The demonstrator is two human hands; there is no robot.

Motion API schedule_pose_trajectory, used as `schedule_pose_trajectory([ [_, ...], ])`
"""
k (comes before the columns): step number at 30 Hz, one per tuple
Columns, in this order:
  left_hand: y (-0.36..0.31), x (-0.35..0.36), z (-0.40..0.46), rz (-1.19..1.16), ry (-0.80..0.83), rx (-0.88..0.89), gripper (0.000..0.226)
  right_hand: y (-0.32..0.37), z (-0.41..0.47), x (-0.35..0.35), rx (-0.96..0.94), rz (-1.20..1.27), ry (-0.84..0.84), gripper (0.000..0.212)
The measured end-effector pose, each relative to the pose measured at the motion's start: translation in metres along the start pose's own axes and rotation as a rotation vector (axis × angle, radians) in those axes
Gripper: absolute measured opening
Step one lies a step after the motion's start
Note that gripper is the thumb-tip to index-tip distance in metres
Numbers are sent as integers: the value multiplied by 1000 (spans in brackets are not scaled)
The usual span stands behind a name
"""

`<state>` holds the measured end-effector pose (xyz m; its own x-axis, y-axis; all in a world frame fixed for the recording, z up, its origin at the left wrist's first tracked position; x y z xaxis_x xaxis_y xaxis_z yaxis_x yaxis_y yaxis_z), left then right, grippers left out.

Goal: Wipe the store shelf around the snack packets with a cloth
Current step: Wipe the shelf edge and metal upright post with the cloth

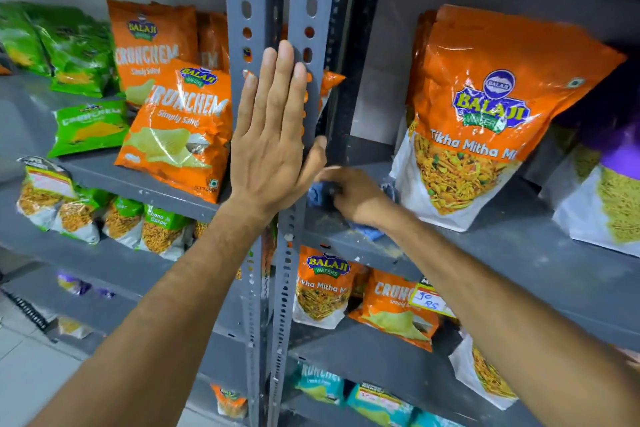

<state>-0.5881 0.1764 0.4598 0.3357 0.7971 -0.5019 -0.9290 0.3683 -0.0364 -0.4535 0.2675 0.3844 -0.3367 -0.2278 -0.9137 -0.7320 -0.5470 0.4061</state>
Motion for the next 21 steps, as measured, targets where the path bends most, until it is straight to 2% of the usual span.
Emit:
schedule_pose_trajectory([
  [3,-3,-4,4,6,-9,19,75,-4,-32,4,-105,100,91,60],
  [6,-8,-8,5,34,-14,35,74,-9,-49,-12,-176,140,192,56],
  [10,-8,-7,4,49,-10,31,76,-7,-32,-26,-199,56,92,51],
  [13,-8,-7,3,46,6,19,77,-2,-22,-4,-239,-48,118,52],
  [18,-16,-7,1,57,3,-39,71,-8,-59,1,-252,-16,132,59],
  [21,-45,-1,-14,61,9,136,68,-20,-93,-4,-240,-13,139,62],
])
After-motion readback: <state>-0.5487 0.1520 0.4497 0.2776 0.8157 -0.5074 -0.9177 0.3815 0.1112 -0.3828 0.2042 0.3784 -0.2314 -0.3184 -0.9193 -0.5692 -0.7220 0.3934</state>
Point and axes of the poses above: each hand's wrist, its own z-axis towards the middle knuckle, its own x-axis out of the palm, y = z × x, the point moved 6 cm from there along z, towards the middle knuckle, and after that the axes turned 12 degrees about y, right-handed, at the moved point
